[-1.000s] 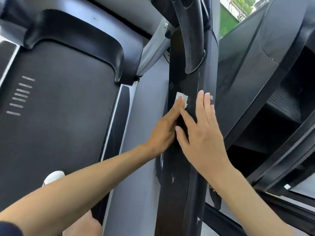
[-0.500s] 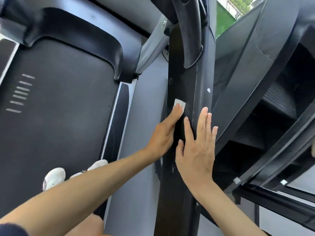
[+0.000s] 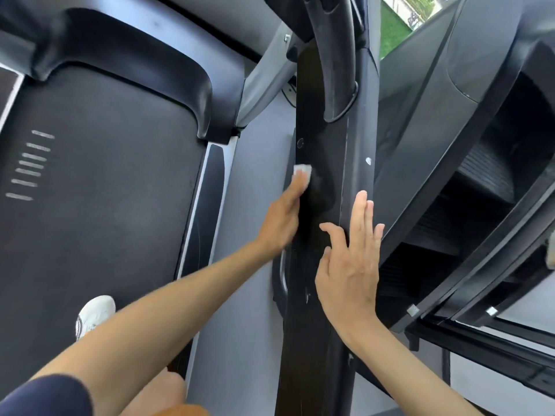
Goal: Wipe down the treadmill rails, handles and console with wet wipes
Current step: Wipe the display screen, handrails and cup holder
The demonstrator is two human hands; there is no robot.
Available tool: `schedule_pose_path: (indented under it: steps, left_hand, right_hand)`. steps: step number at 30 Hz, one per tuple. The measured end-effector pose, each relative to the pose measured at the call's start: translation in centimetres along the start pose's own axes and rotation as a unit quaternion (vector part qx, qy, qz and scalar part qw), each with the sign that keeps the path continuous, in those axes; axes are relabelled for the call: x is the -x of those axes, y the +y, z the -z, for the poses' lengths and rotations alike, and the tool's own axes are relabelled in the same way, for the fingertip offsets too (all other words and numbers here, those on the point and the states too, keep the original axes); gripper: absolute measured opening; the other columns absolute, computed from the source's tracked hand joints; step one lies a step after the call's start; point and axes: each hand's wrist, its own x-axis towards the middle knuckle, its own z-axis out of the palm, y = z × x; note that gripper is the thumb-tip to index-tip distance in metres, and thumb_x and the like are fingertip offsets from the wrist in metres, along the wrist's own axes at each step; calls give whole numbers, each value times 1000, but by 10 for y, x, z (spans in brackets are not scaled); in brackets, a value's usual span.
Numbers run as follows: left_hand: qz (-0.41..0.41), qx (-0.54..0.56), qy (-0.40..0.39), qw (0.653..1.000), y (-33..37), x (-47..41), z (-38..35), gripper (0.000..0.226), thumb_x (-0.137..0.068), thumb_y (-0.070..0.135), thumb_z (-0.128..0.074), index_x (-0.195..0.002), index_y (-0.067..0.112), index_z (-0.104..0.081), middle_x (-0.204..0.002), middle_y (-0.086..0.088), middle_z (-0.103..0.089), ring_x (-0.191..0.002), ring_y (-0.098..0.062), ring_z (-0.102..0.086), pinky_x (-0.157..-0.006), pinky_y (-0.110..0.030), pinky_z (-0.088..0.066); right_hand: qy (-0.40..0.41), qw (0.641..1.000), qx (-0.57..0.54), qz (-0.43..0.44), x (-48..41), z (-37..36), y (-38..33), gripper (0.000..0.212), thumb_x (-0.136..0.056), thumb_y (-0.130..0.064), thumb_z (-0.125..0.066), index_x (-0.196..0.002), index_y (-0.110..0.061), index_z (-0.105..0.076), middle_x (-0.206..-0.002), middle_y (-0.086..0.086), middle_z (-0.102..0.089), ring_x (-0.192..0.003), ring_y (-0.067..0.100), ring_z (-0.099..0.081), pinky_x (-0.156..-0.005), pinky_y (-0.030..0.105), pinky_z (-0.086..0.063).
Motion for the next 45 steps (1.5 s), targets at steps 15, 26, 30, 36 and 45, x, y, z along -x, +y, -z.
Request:
schedule_pose_path:
  steps: [15,26,30,36,45]
  left_hand:
    - [189,185,25,964,18,-40,-5,47,-101,46,-35,-140,22,-46,-127,18,-50,-119,1,-50,-85,5,-34]
    - [128,238,-30,962,27,-34,-9,43,-104,15,-34,-147,20,-33,-147,18,-36,-131,13,-31,-109,-8,-24]
    - [153,224,26,962,50,-84,-1,52,-96,57,-38,-136,27,-51,-113,28,-56,-94,21,-53,-78,-3,-37]
    - [35,184,-34,982,57,0,-9,48,-102,3,-34,-144,26,-30,-152,11,-30,-139,5,-24,-113,-12,-20]
    - [61,207,-41,976,65,-23,-16,48,-103,3,-33,-145,25,-33,-148,21,-23,-139,8,-14,-113,-9,-14]
  right_hand:
    - [-10,998,47,-40,0,3,-4,89,-79,1,-58,-148,6,-4,-157,25,-3,-147,35,-6,-116,51,-23]
    - [-46,994,77,-56,-2,7,-6,89,-77,-1,-59,-149,7,-6,-157,25,-2,-147,34,-5,-118,47,-18]
    - [-58,992,92,-58,-2,7,-7,87,-78,-2,-56,-149,8,-6,-157,25,-3,-147,33,-4,-119,46,-16]
    - [-45,995,68,-64,-2,5,-5,92,-74,1,-58,-149,6,-5,-158,23,-3,-148,32,-4,-118,48,-19]
    - [-41,996,41,-63,-2,4,-4,94,-72,2,-59,-150,5,-6,-158,21,-4,-148,30,-5,-117,48,-19]
